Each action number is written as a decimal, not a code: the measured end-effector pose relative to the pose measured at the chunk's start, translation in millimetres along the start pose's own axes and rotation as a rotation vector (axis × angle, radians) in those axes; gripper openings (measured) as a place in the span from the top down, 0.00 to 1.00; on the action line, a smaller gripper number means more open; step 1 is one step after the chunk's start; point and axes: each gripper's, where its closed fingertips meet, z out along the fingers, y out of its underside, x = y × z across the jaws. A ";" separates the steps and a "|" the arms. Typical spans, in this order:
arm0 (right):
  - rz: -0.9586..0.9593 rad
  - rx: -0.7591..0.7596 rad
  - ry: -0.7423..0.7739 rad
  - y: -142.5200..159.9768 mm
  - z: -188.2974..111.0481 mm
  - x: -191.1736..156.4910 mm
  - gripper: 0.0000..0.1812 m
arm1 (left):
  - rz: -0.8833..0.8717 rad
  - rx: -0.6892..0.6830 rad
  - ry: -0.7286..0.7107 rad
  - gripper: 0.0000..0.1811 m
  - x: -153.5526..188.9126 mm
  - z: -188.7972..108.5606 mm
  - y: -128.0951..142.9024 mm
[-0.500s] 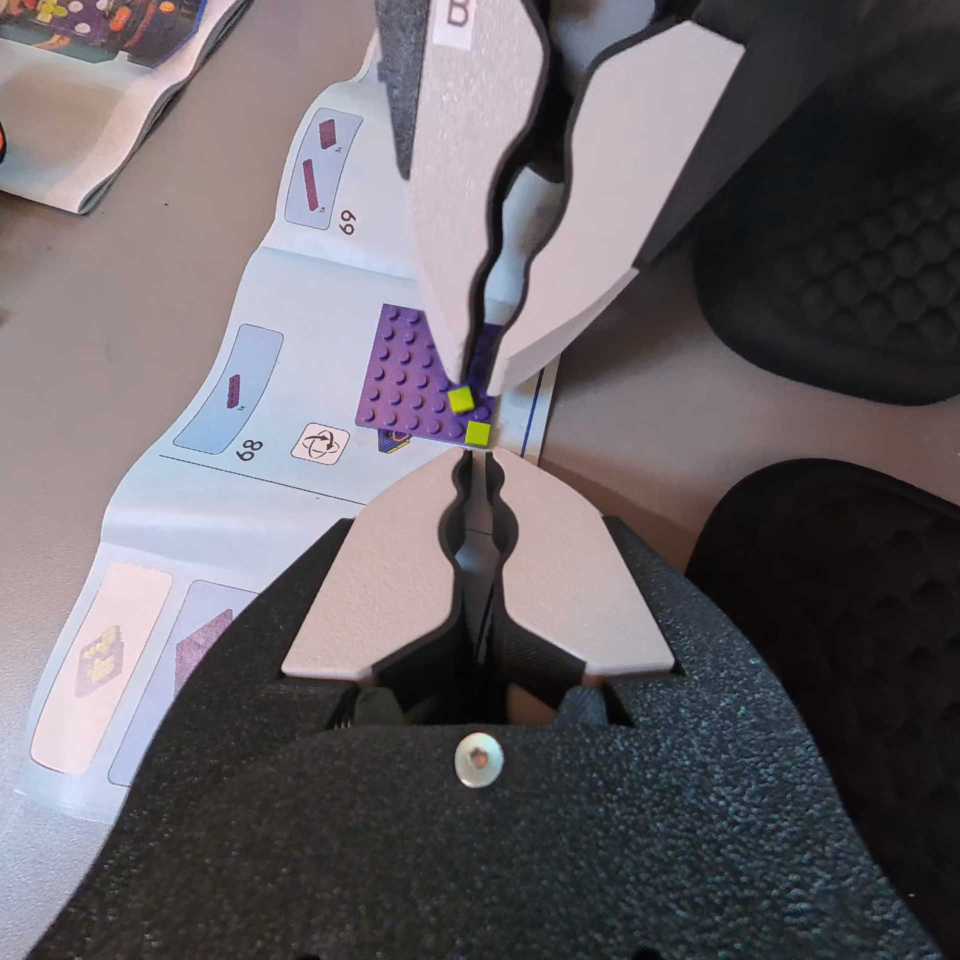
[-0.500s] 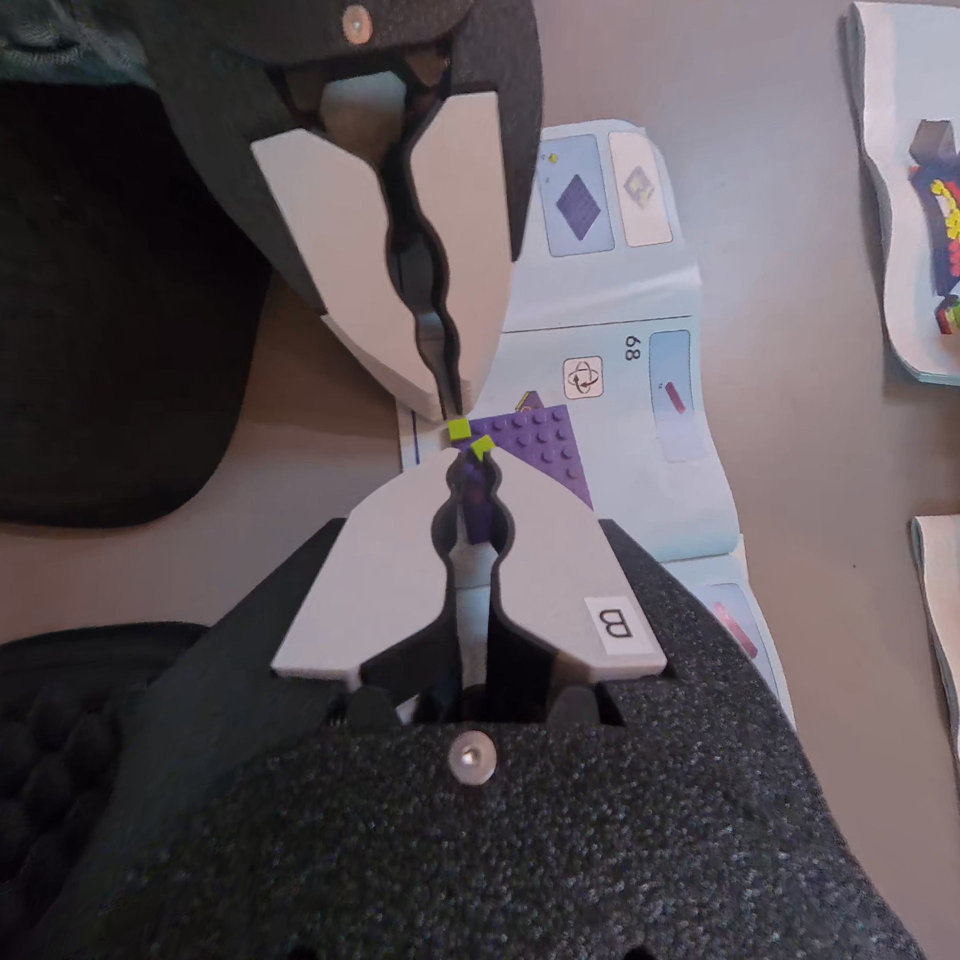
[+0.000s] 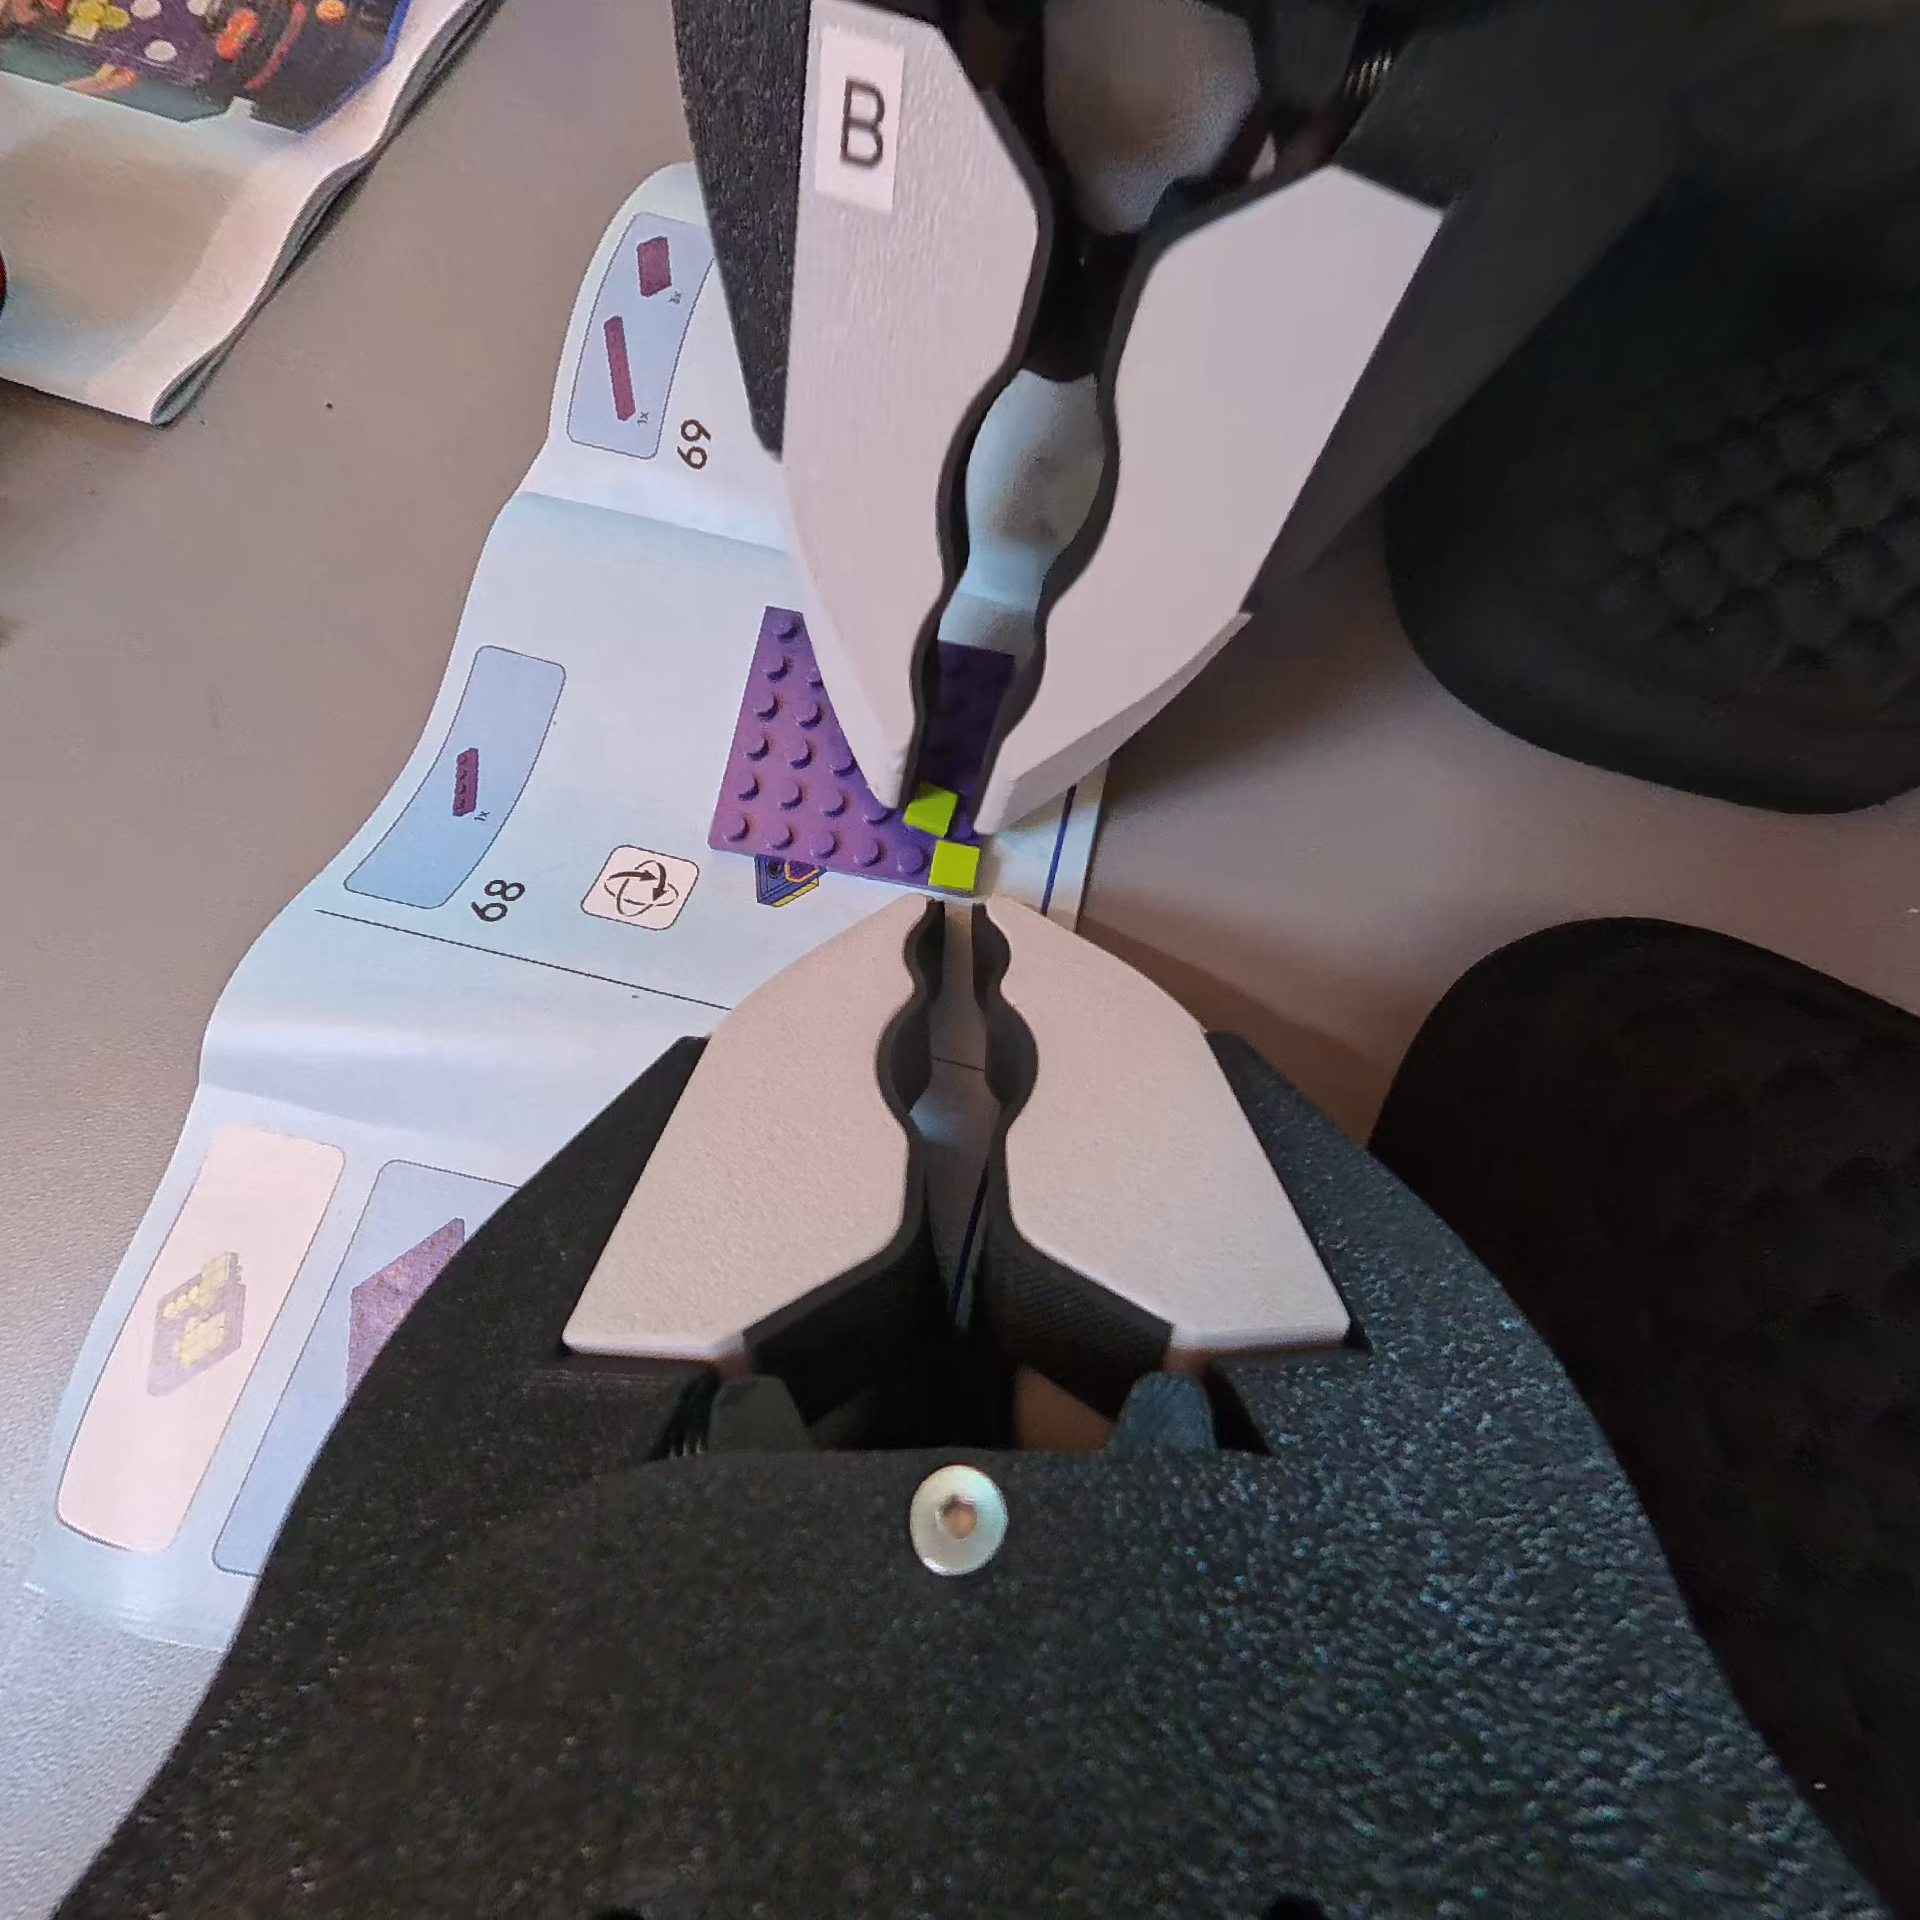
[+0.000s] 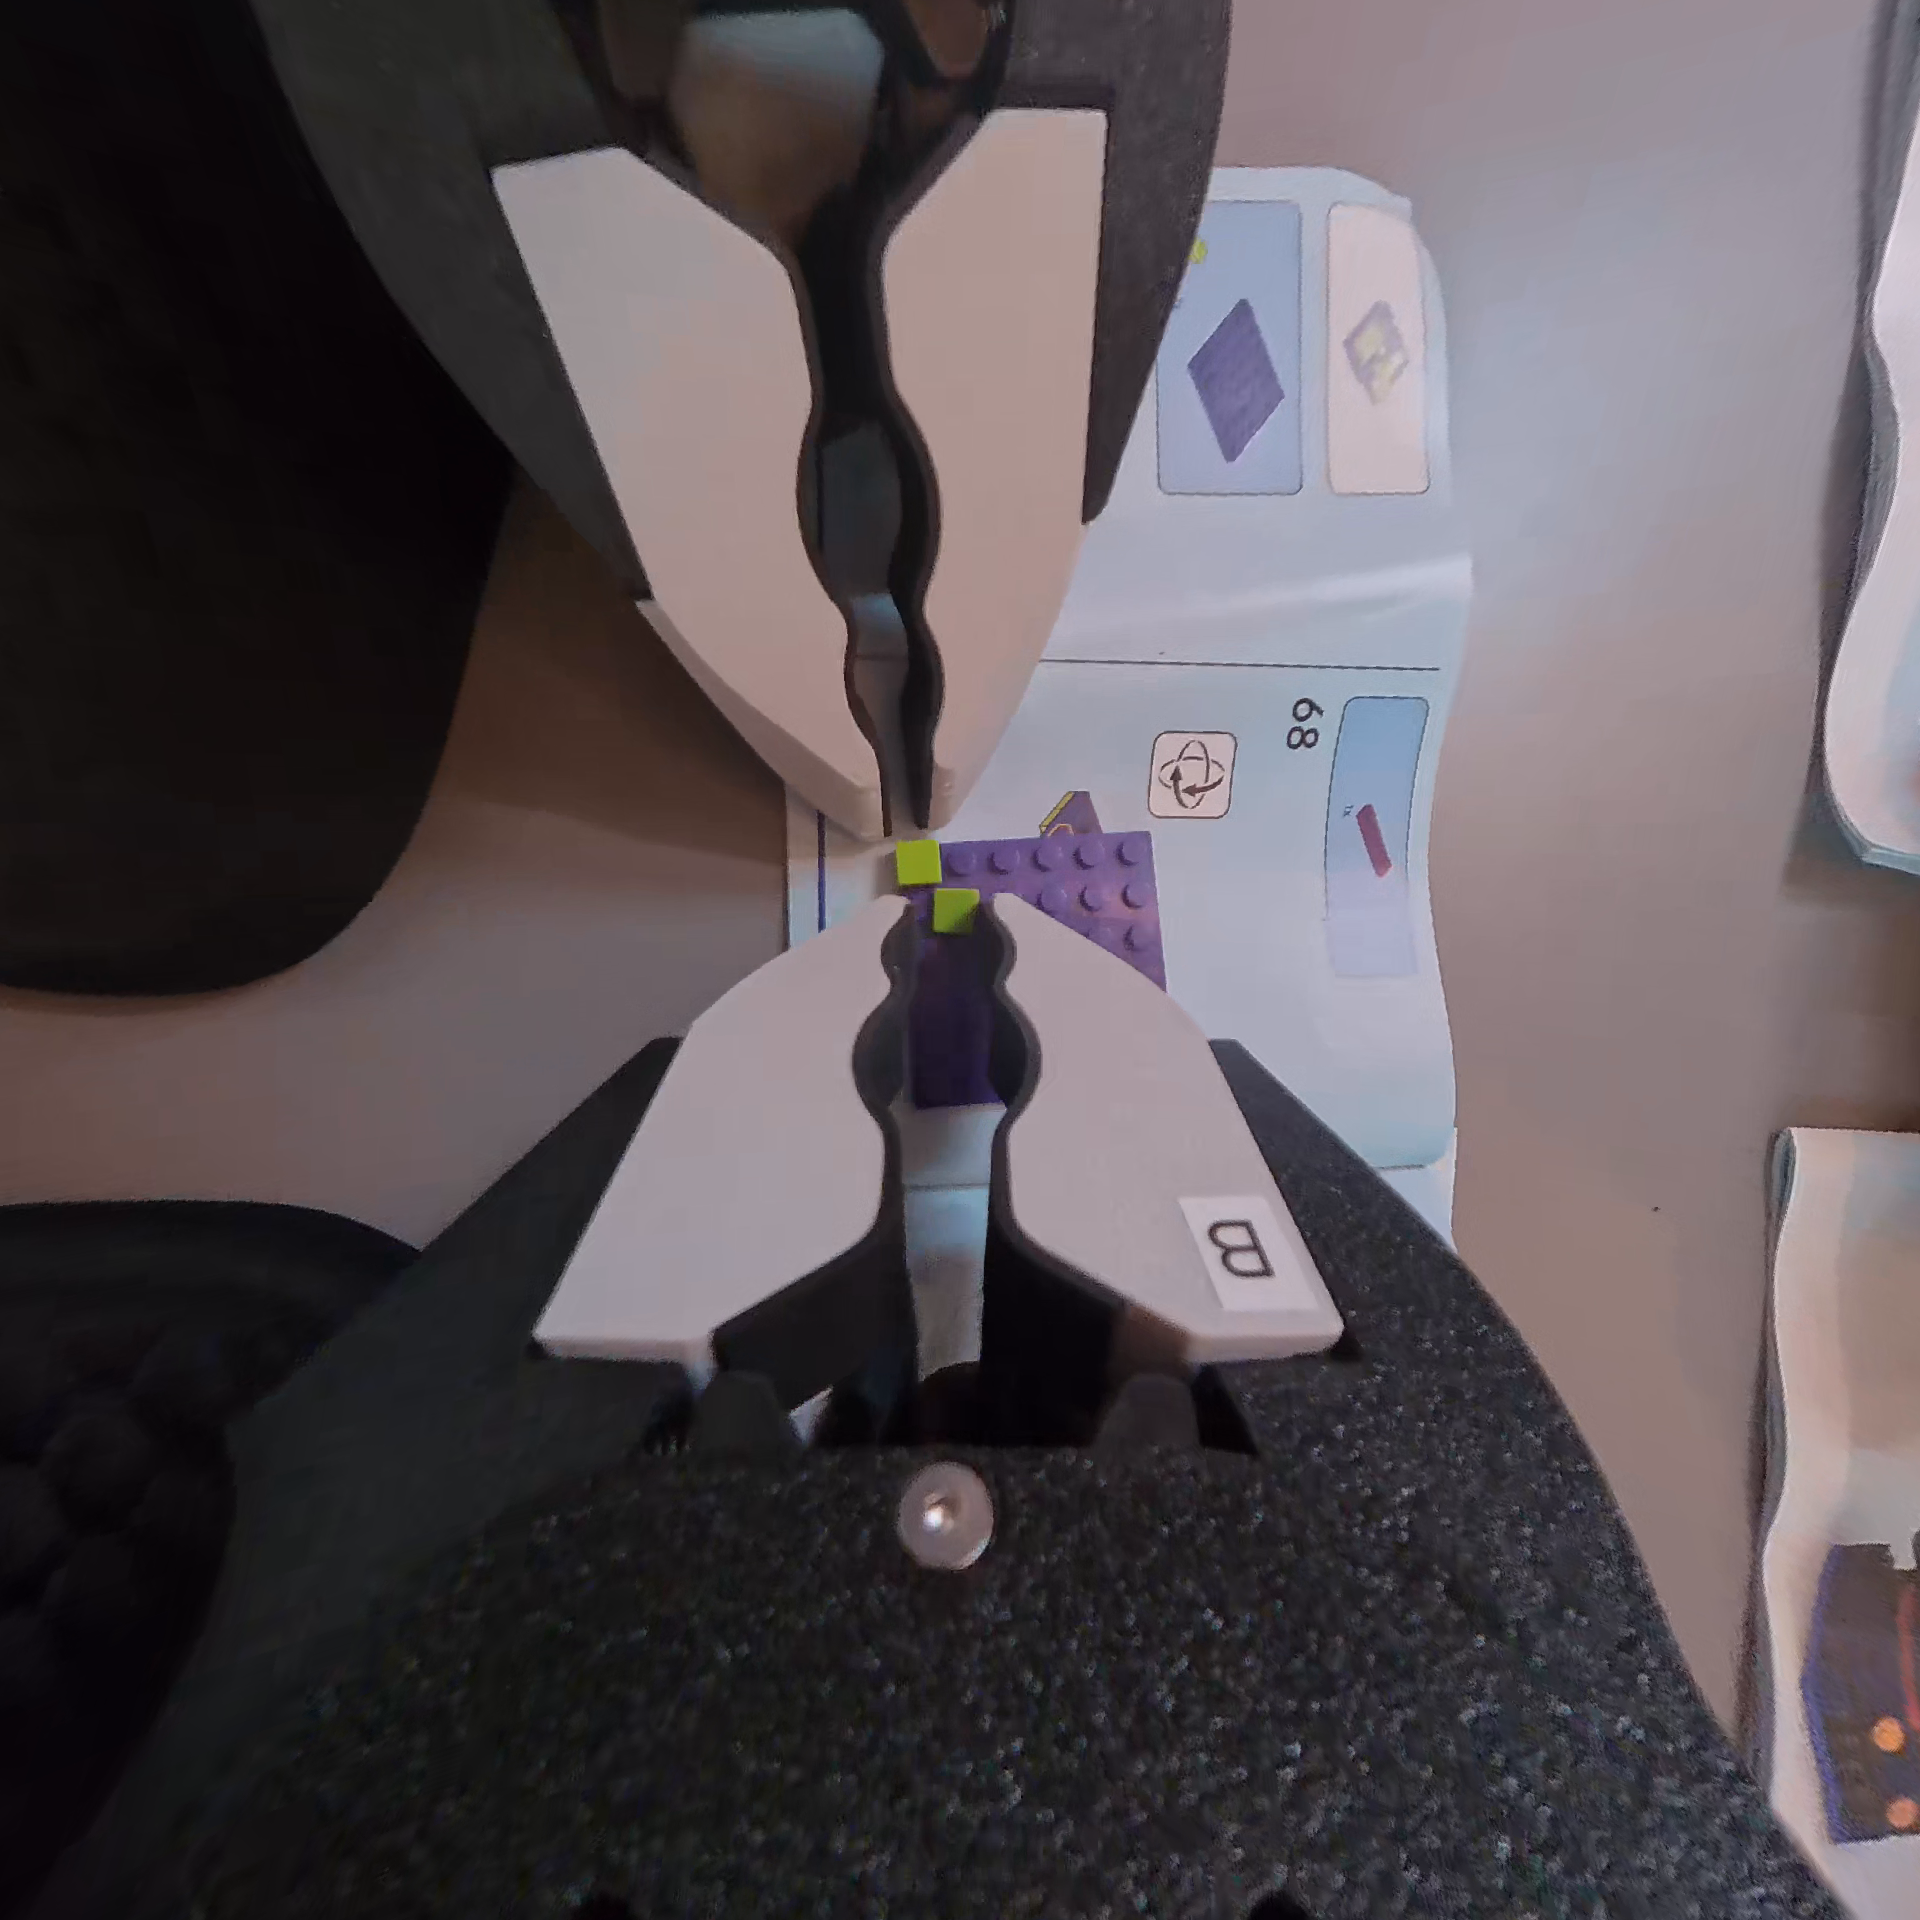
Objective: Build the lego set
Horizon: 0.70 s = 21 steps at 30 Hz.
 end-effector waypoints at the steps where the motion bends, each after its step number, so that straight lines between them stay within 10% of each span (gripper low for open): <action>1: -0.011 -0.008 0.000 -0.1 -0.1 0.0 0.95 | -0.001 0.000 0.001 0.97 0.1 0.0 0.0; 21: -0.062 -0.080 -0.080 0.0 -4.3 -5.2 0.96 | 0.002 0.000 -0.001 0.97 0.4 -0.4 0.3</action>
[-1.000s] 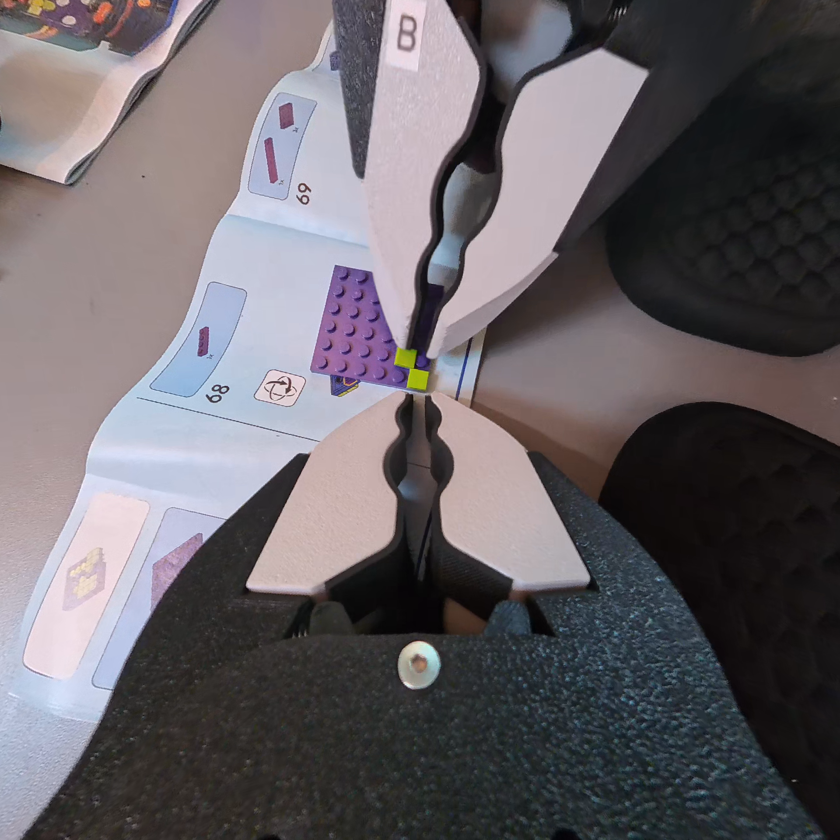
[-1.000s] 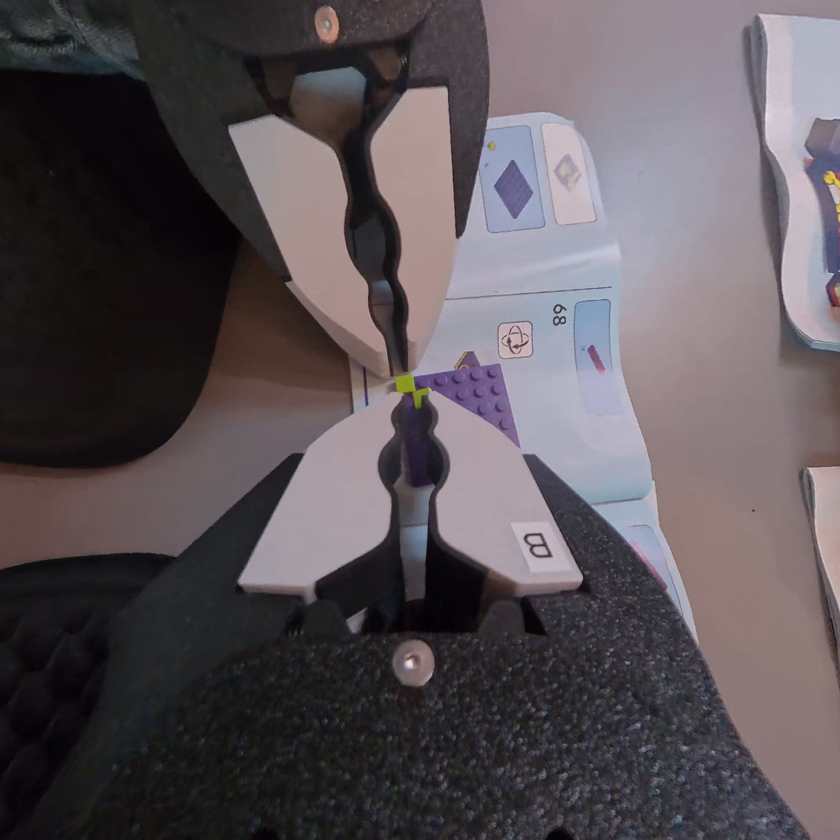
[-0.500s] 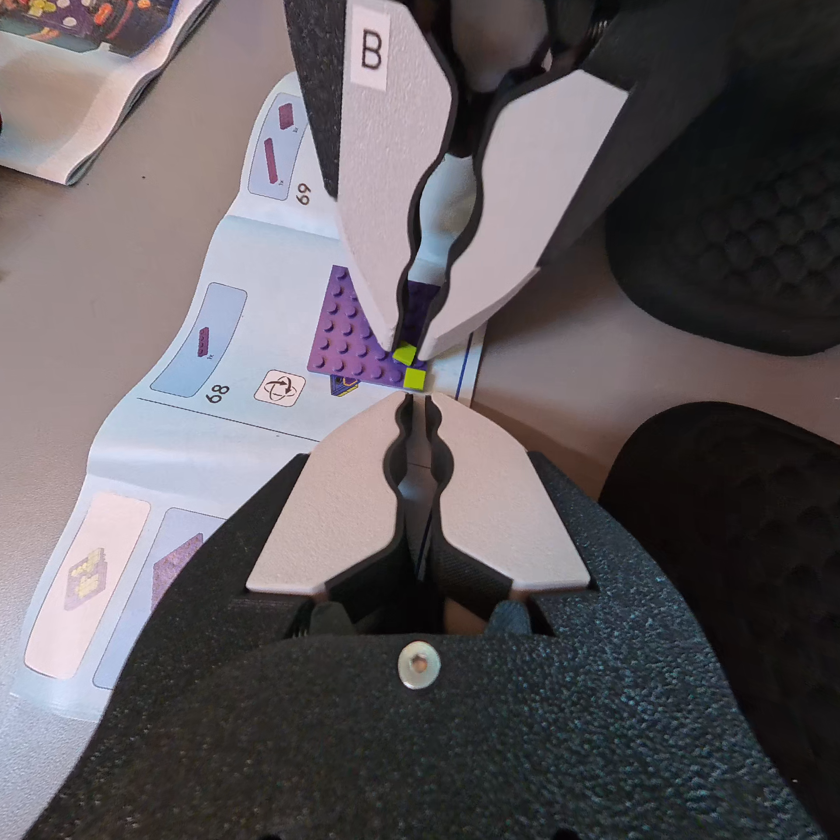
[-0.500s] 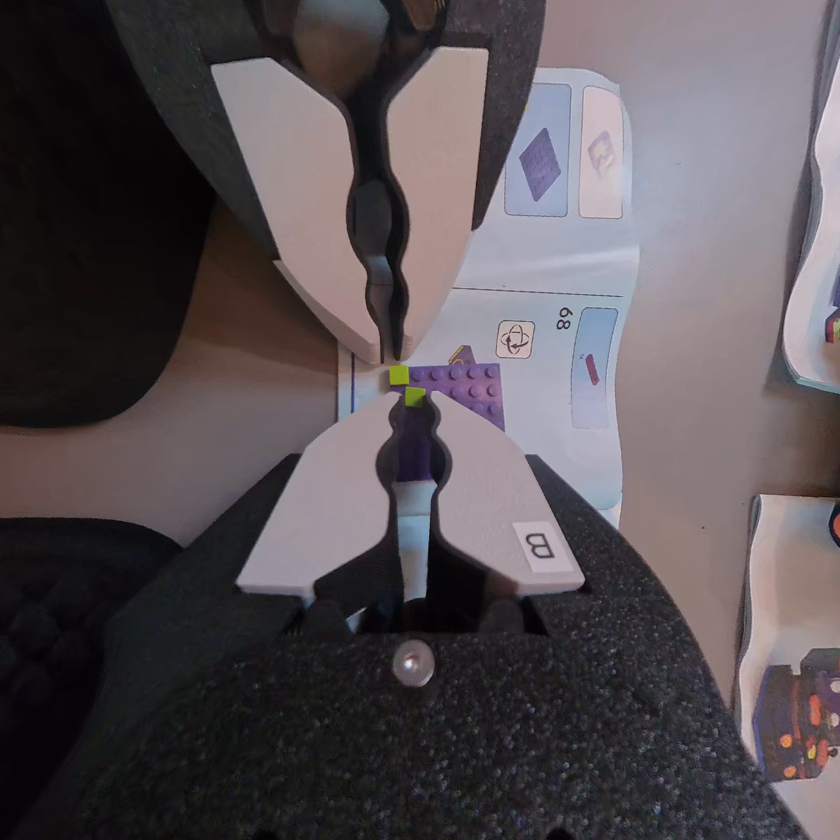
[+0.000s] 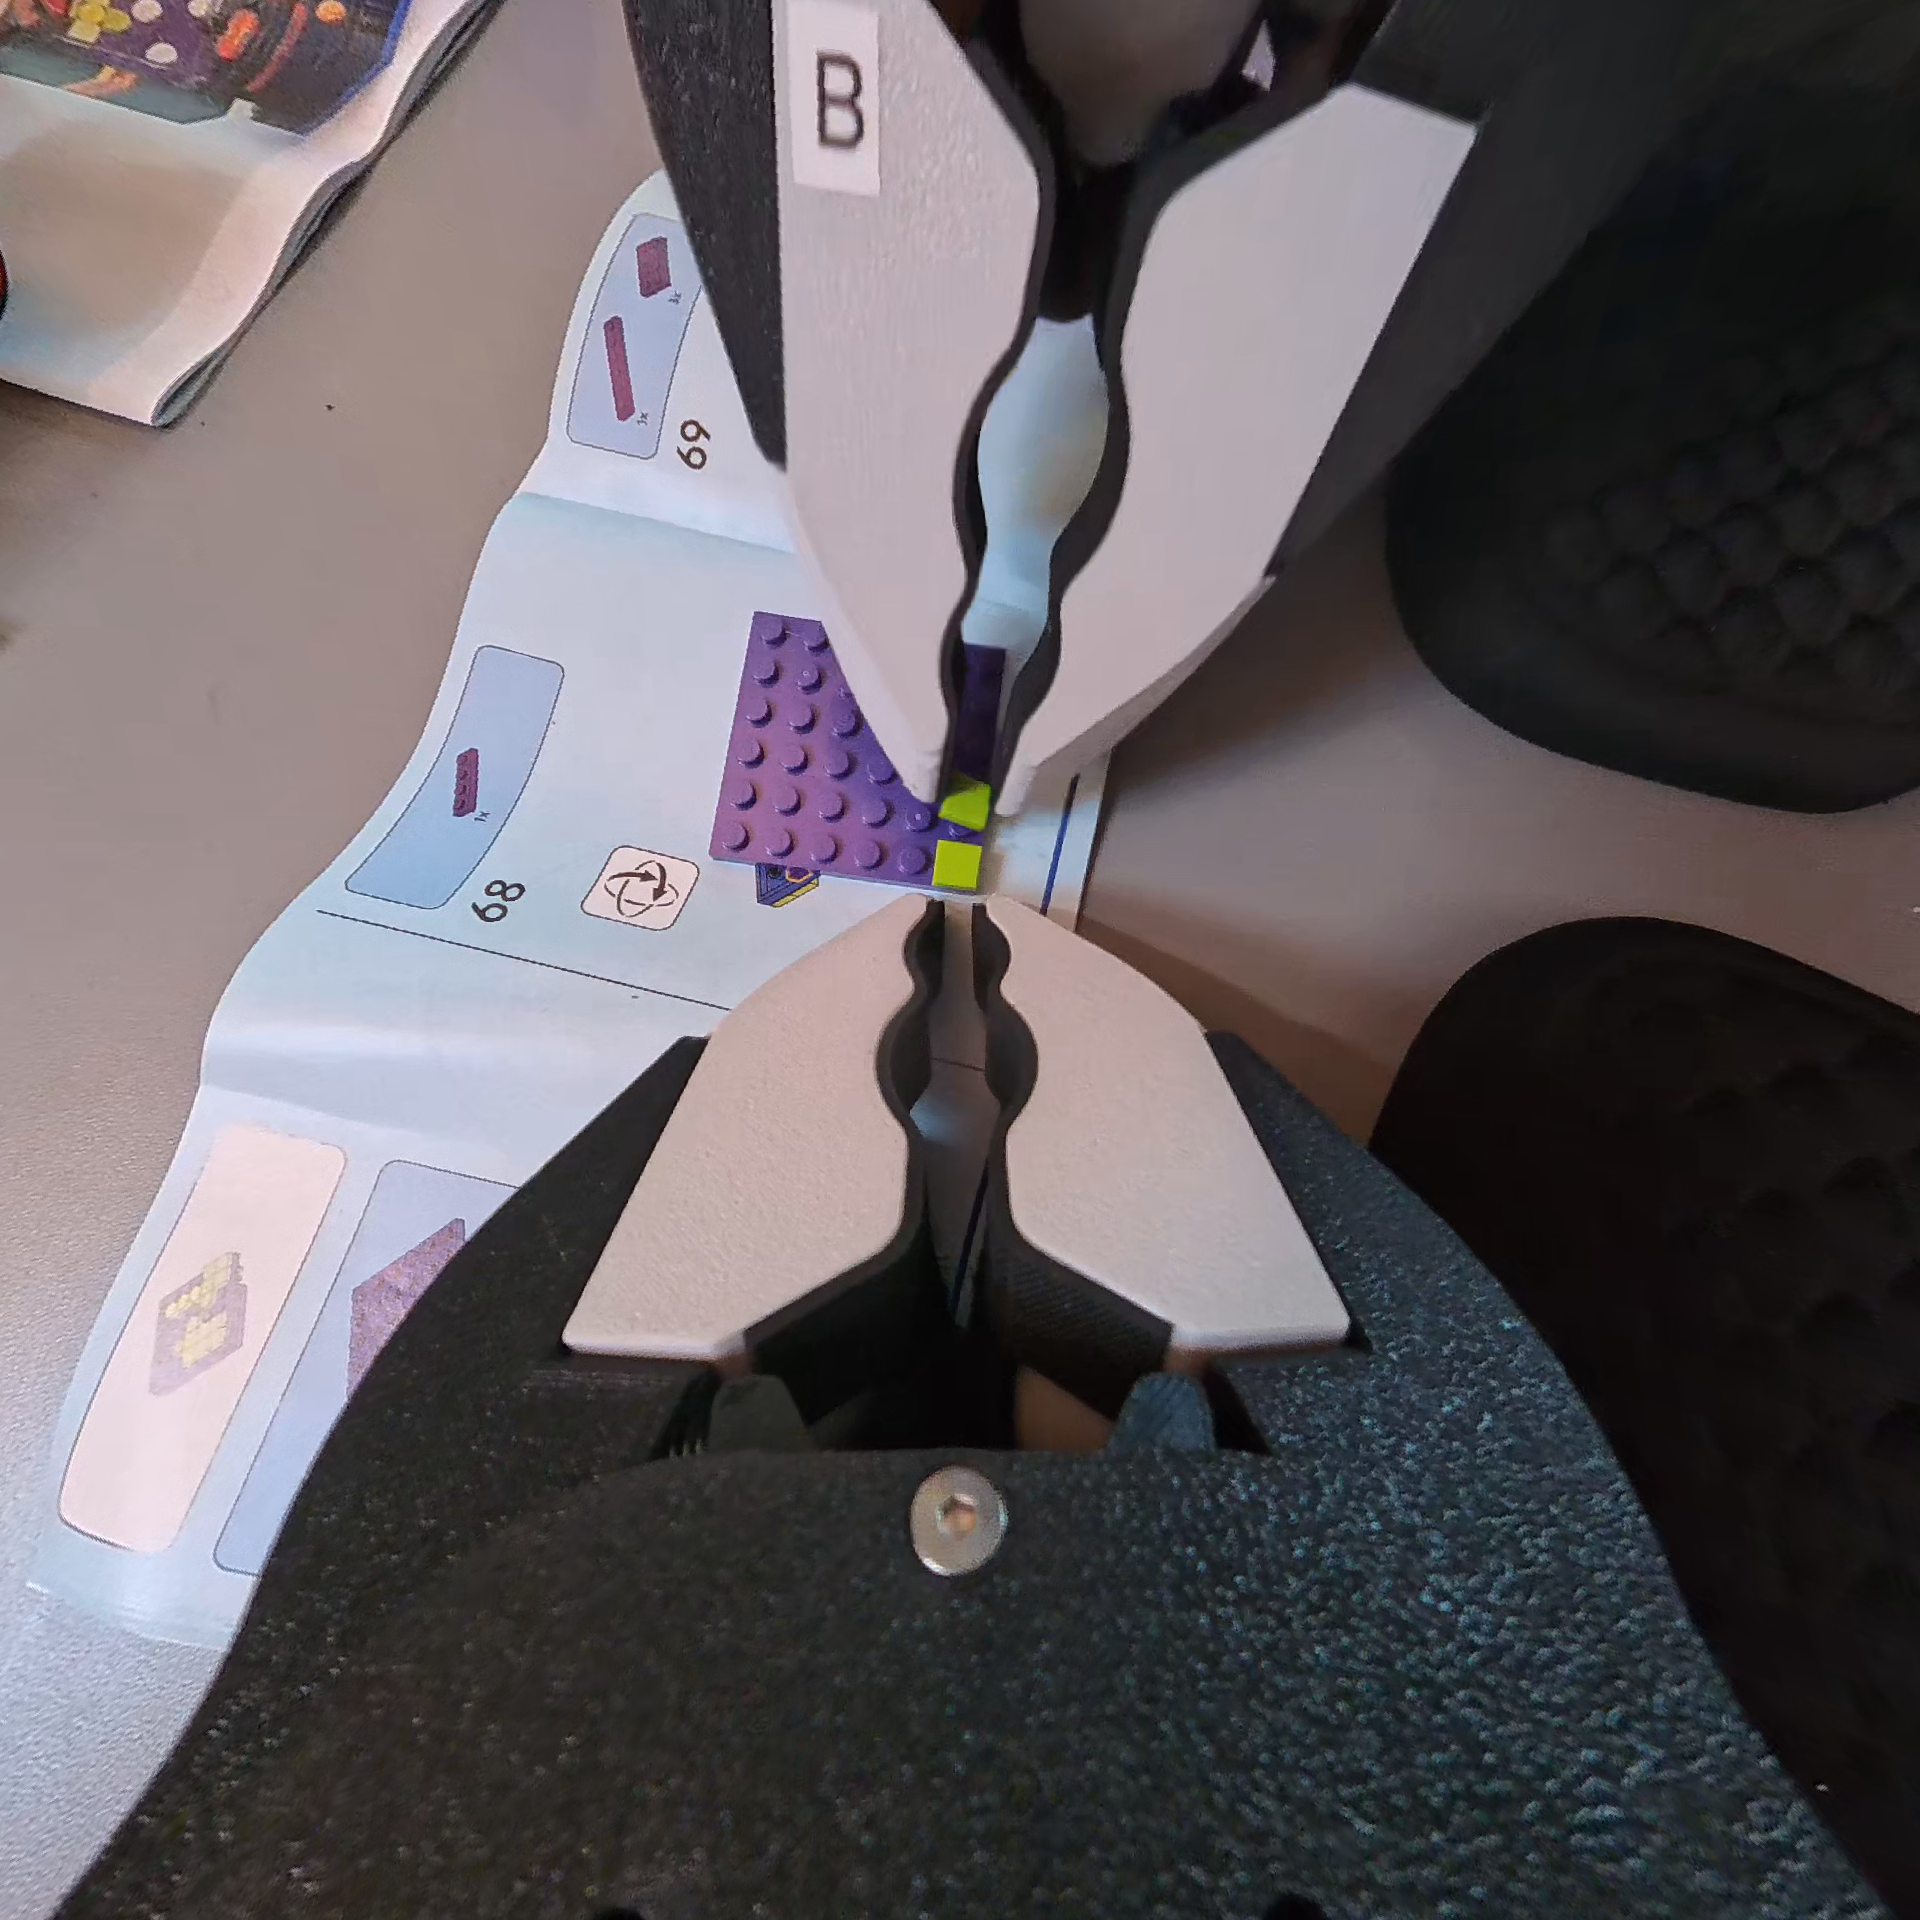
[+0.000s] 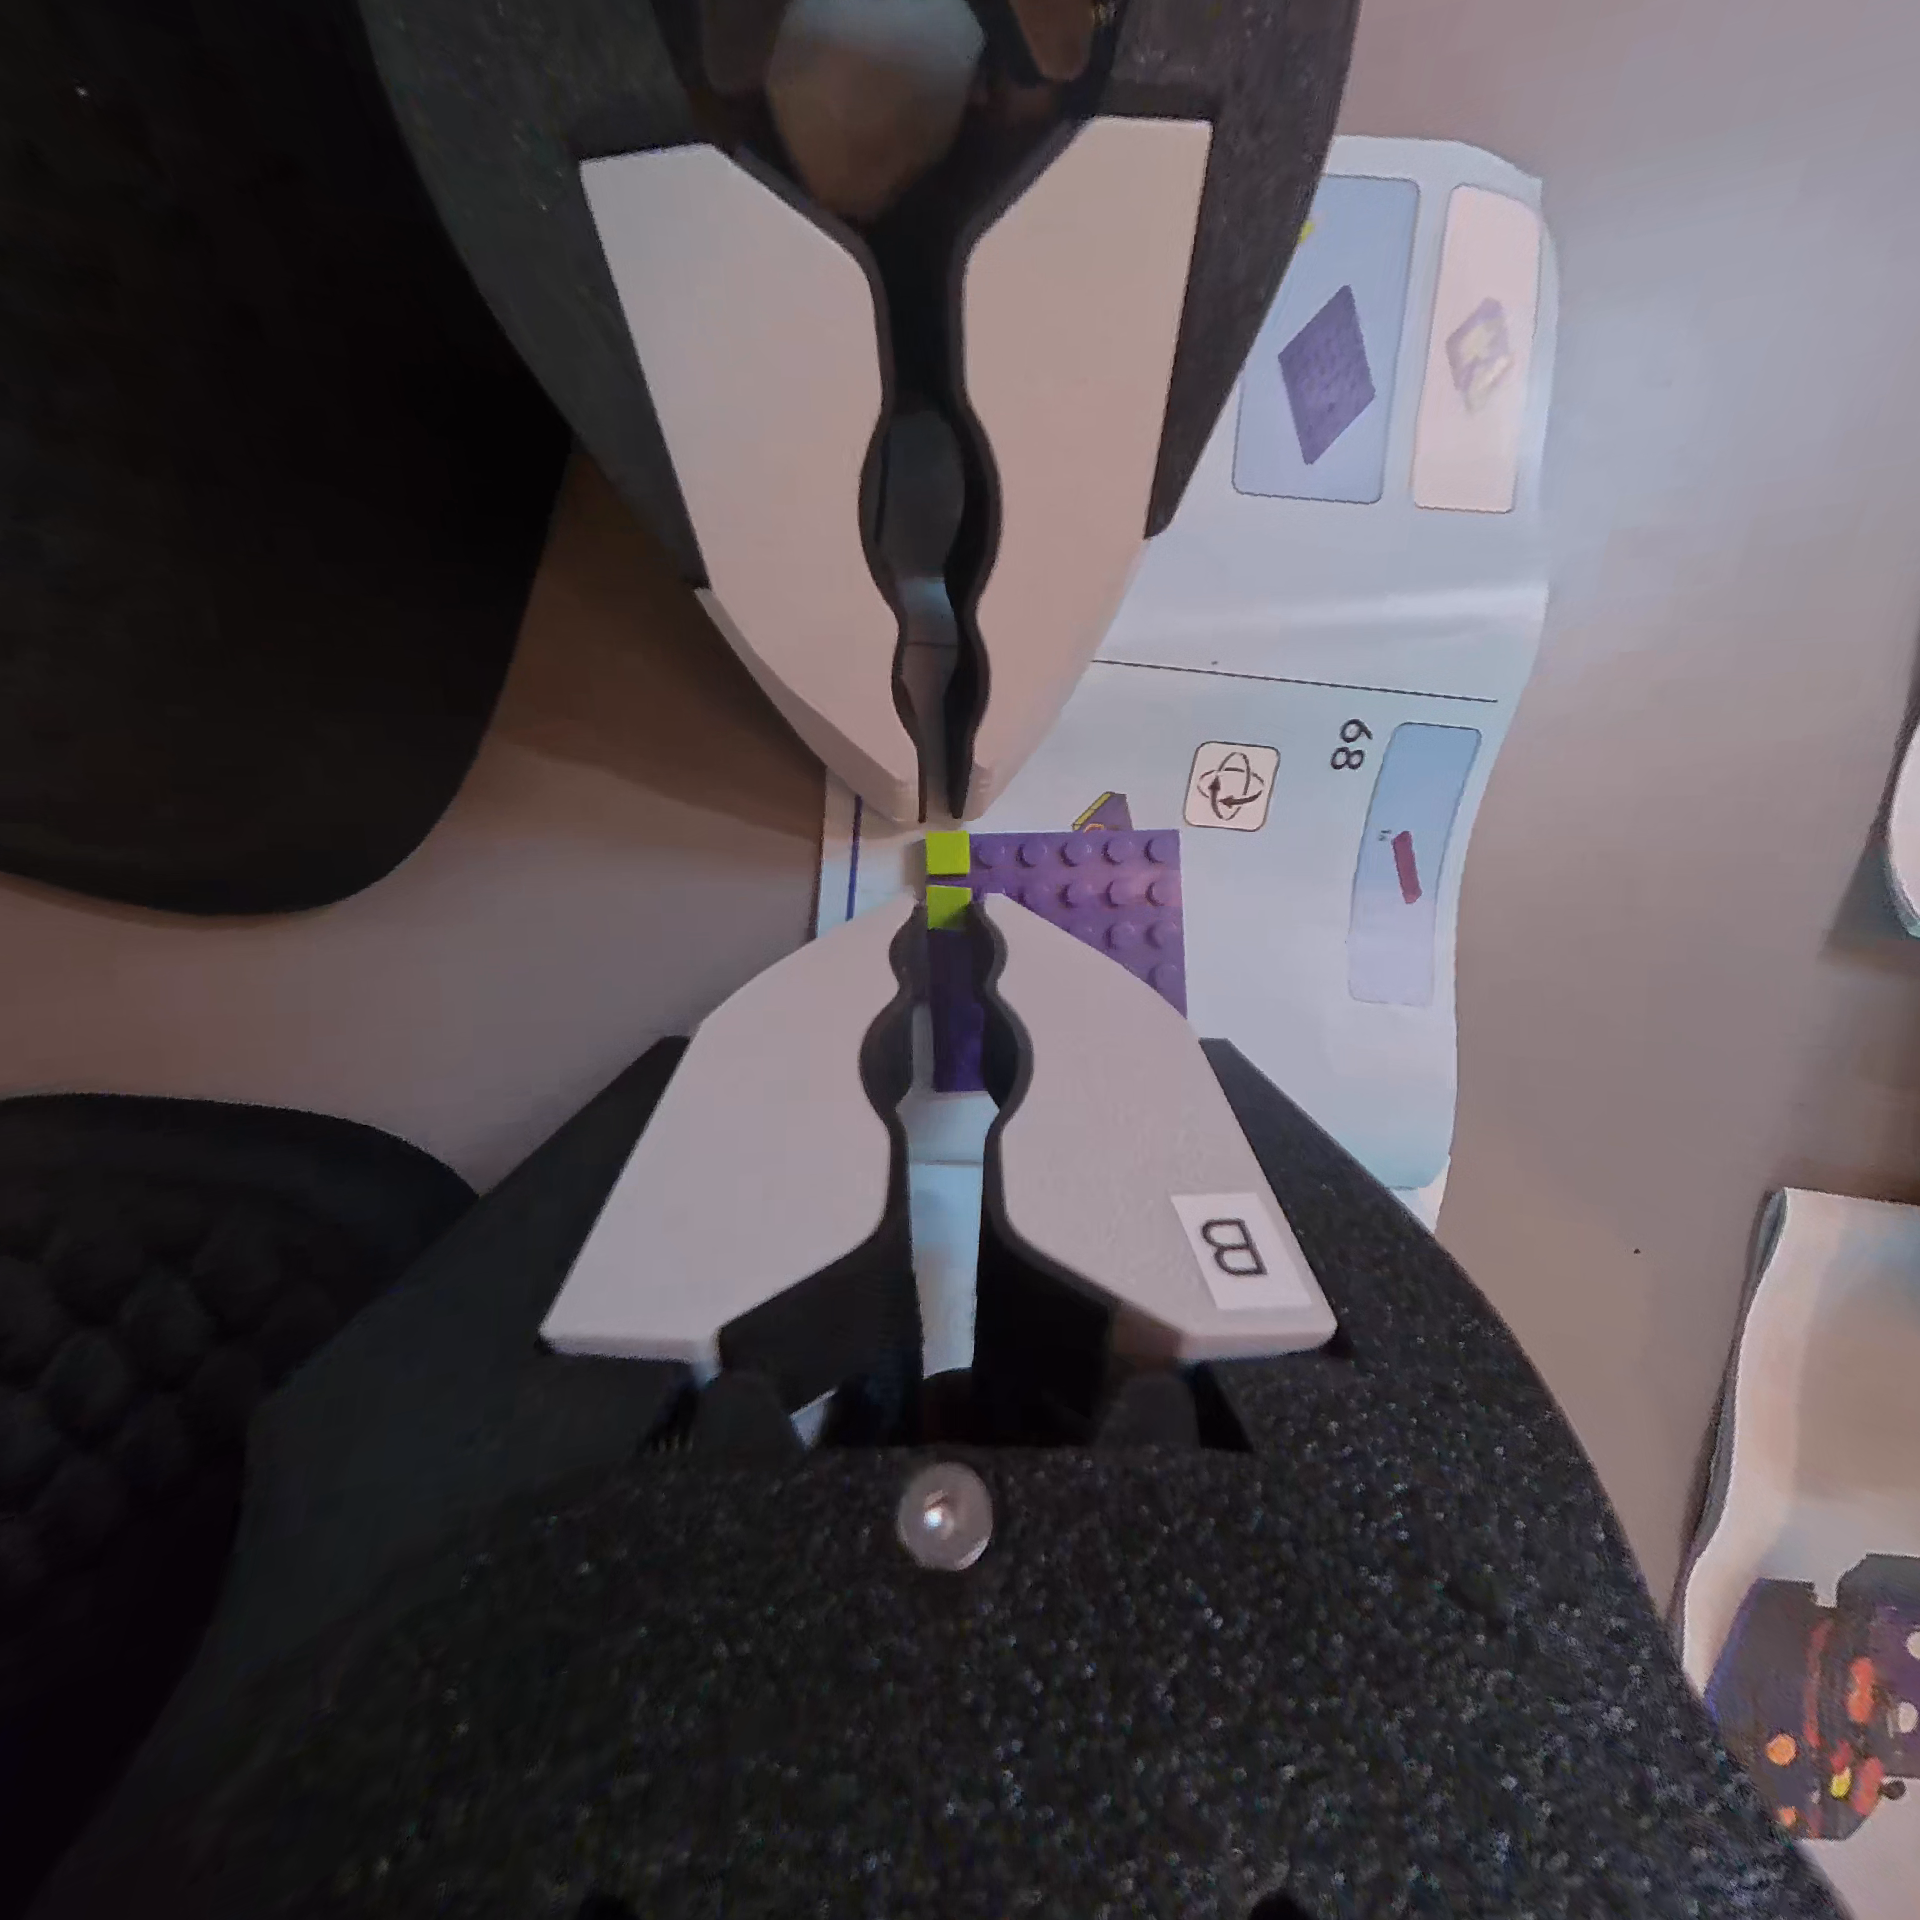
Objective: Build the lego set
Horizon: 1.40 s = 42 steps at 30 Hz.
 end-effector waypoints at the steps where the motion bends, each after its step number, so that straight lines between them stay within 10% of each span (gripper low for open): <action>1: -0.004 -0.008 -0.004 0.2 0.8 -0.4 0.96 | 0.001 0.000 0.000 0.97 0.0 0.0 0.0; 42: -0.001 0.034 0.012 -0.6 5.4 5.2 1.00 | -0.002 0.001 0.000 0.97 -0.4 0.6 -0.2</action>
